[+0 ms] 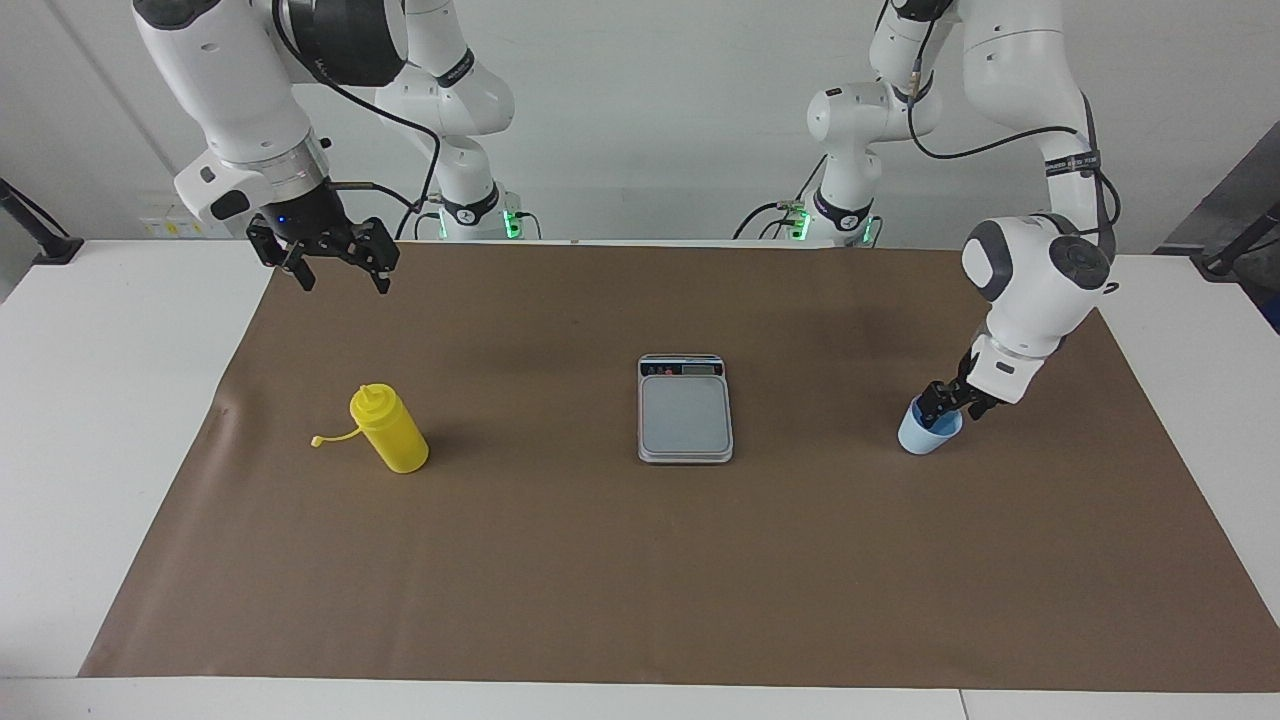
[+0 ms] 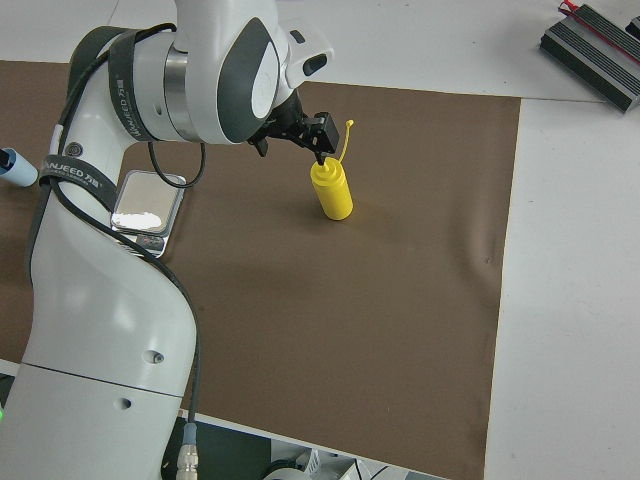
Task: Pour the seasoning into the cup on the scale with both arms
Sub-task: 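Reach the left gripper to the light-blue cup and grasp it, then lift the blue cup with the left gripper and lower it onto the scale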
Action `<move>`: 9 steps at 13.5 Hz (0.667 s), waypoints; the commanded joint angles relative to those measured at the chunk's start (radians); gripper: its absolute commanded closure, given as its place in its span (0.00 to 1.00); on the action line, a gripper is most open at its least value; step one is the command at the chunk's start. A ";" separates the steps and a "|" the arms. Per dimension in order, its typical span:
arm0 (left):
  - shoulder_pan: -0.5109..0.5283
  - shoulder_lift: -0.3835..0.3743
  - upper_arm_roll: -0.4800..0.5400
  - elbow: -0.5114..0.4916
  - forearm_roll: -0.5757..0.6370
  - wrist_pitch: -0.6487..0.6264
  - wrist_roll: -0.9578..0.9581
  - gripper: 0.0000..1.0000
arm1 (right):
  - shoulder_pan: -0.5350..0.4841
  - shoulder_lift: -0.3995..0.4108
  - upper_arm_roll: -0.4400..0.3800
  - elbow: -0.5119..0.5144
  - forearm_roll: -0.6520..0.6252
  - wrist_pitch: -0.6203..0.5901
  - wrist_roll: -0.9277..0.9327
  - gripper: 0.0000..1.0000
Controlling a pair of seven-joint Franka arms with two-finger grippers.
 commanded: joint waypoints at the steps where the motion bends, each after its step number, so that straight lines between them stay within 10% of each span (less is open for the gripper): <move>1: -0.013 -0.009 0.009 -0.008 -0.017 0.021 0.008 1.00 | -0.007 -0.014 0.000 -0.019 0.002 0.006 -0.021 0.00; 9: -0.021 0.023 0.007 0.186 -0.013 -0.158 0.028 1.00 | -0.007 -0.014 0.000 -0.019 0.002 0.006 -0.021 0.00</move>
